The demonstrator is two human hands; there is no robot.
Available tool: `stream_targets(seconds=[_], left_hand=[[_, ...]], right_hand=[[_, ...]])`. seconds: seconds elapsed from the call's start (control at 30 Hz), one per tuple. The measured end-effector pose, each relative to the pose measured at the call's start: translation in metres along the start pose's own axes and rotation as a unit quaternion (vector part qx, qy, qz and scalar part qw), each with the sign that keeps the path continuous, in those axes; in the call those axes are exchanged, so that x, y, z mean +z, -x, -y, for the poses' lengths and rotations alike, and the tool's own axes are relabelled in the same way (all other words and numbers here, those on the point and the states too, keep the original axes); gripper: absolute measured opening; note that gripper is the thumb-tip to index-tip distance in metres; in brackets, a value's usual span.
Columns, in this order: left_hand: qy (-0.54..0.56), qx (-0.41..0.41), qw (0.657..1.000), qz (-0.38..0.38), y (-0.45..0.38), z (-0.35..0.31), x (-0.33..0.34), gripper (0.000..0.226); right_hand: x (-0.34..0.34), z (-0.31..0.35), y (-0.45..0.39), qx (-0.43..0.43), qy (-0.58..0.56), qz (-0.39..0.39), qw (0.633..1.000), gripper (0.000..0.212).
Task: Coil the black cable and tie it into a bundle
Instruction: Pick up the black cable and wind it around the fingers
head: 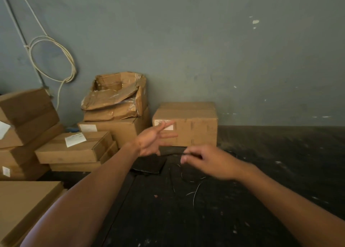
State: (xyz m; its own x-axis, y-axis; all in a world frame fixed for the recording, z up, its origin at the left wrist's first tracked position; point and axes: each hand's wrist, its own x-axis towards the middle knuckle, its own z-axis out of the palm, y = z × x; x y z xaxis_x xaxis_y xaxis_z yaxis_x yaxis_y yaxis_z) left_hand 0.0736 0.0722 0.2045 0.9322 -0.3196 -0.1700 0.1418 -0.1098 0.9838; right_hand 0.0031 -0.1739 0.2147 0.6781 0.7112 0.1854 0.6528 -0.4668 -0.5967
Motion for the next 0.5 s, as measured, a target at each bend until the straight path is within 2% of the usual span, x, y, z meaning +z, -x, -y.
stream_targets(seconds=[0.1,0.3,0.5], left_hand=[[-0.044,-0.057,0.993,0.09,0.006,0.019,0.01,0.045],[-0.024,-0.097,0.946,0.309,0.025,0.027,0.038,0.049],[-0.003,-0.088,0.901,0.426,0.043,0.015,0.066,0.055]], right_hand=[[-0.038,0.001,-0.01,0.013,0.024,-0.068,0.997,0.01],[-0.082,-0.013,-0.029,0.019,0.064,-0.096,0.993,0.009],[-0.077,-0.029,-0.032,-0.014,0.001,-0.119,0.993,0.015]])
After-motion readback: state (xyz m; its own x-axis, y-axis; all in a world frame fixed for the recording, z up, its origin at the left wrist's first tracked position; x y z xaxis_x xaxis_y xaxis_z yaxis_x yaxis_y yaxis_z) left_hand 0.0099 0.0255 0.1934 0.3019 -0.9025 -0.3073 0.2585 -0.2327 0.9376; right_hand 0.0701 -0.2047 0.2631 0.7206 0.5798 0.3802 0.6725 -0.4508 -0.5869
